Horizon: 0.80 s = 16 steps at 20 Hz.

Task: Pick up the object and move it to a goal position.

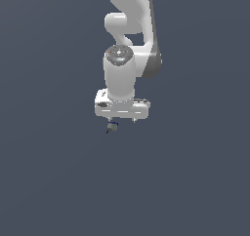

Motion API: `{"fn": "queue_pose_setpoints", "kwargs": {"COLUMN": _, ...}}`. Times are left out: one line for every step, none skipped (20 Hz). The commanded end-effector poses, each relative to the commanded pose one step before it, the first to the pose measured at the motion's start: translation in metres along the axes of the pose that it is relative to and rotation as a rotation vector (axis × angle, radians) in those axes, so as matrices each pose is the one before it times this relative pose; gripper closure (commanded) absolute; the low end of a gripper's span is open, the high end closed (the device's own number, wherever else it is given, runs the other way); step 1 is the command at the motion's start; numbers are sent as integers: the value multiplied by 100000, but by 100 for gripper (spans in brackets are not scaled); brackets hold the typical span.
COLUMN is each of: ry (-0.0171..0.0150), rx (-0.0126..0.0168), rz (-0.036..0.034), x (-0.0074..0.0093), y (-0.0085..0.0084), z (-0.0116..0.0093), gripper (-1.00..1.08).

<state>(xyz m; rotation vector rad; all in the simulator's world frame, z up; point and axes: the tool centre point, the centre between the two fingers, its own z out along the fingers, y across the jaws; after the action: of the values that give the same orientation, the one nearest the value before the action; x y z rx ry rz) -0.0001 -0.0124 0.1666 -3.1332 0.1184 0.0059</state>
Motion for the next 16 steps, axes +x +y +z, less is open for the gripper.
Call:
{"fn": "queue_pose_setpoints", "kwargs": {"ry": 0, "rx": 0, "rz": 0, "x": 0, "y": 1, "z": 0, "gripper": -92}}
{"fn": "queue_pose_setpoints", "kwargs": {"ry": 127, "rx": -65, "rz": 60, "x": 31, "y": 66, "z": -52, "gripper": -92}}
{"fn": "queue_pose_setpoints", "kwargs": {"ry": 356, "rx": -180, "rz": 177, "x": 92, "y": 194, "z": -143, "gripper": -92}}
{"fn": "queue_pose_setpoints", "kwargs": {"ry": 582, "rx": -296, "rz": 290, "x": 150, "y": 319, "z": -233, "gripper": -92}}
{"fn": "queue_pose_setpoints", "kwargs": {"ry": 808, "rx": -415, "rz": 408, "x": 206, "y": 446, "z": -322, "gripper": -92}}
{"fn": "queue_pose_setpoints", "kwargs": {"ry": 1020, "rx": -529, "rz": 523, "x": 257, "y": 569, "z": -402, "gripper": -92}}
{"fn": "queue_pose_setpoints", "kwargs": {"ry": 936, "rx": -491, "rz": 493, "x": 235, "y": 531, "z": -361, "gripper": -92}}
{"fn": "queue_pose_setpoints", "kwargs": {"ry": 694, "rx": -367, "rz": 378, "x": 173, "y": 400, "z": -259, "gripper": -92}}
{"fn": "queue_pose_setpoints", "kwargs": {"ry": 452, "rx": -240, "rz": 259, "x": 111, "y": 267, "z": -159, "gripper": -92}}
{"fn": "queue_pose_setpoints", "kwargs": {"ry": 213, "rx": -113, "rz": 135, "x": 49, "y": 130, "z": -65, "gripper": -92}}
{"fn": "queue_pose_setpoints", "kwargs": {"ry": 0, "rx": 0, "rz": 0, "x": -17, "y": -15, "z": 1, "gripper": -92}}
{"fn": "queue_pose_setpoints", "kwargs": {"ry": -214, "rx": 114, "rz": -132, "x": -32, "y": -114, "z": 69, "gripper": -92}}
{"fn": "queue_pose_setpoints", "kwargs": {"ry": -42, "rx": 20, "rz": -86, "x": 0, "y": -49, "z": -37, "gripper": -92}}
{"fn": "queue_pose_setpoints", "kwargs": {"ry": 0, "rx": 0, "rz": 0, "x": 8, "y": 7, "z": -8, "gripper": -92}}
{"fn": "queue_pose_setpoints", "kwargs": {"ry": 0, "rx": 0, "rz": 0, "x": -11, "y": -14, "z": 46, "gripper": -92}}
{"fn": "queue_pose_setpoints", "kwargs": {"ry": -6, "rx": 10, "rz": 169, "x": -34, "y": 66, "z": 101, "gripper": -92}}
